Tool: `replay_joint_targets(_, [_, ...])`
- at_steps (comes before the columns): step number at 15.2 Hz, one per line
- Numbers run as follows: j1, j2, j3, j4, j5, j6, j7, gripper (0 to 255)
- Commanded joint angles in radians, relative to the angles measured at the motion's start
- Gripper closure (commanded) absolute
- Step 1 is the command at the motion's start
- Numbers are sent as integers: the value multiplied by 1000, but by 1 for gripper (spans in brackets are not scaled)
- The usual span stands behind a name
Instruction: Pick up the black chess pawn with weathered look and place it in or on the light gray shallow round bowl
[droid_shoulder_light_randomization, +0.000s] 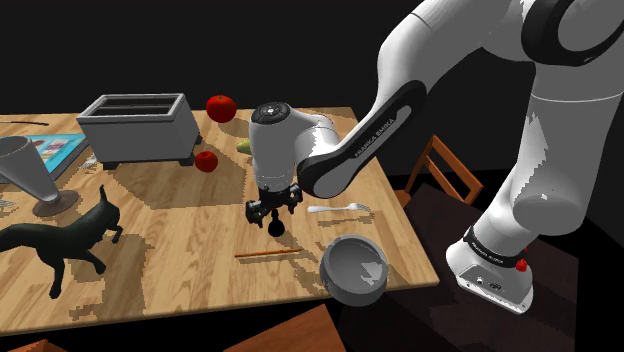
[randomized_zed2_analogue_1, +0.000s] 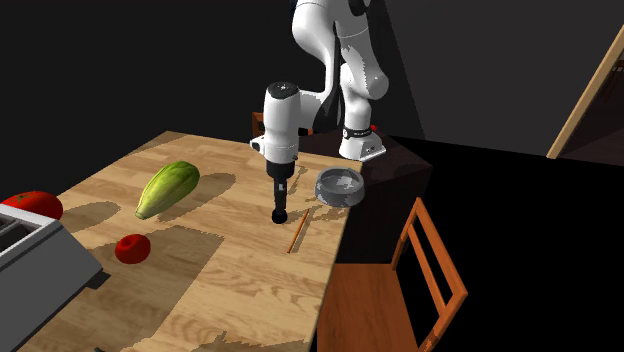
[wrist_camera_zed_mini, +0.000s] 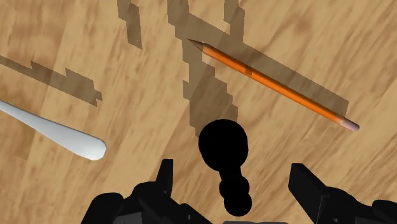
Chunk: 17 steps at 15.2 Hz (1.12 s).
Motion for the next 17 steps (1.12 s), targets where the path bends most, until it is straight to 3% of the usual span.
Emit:
replay_joint_targets(1, [0, 0, 0, 0, 0, 0, 0, 255])
replay_joint_targets(10, [0, 0, 0, 0, 0, 0, 0, 255])
replay_joint_targets(17, [-26, -70, 34, 15, 69, -69, -51, 255])
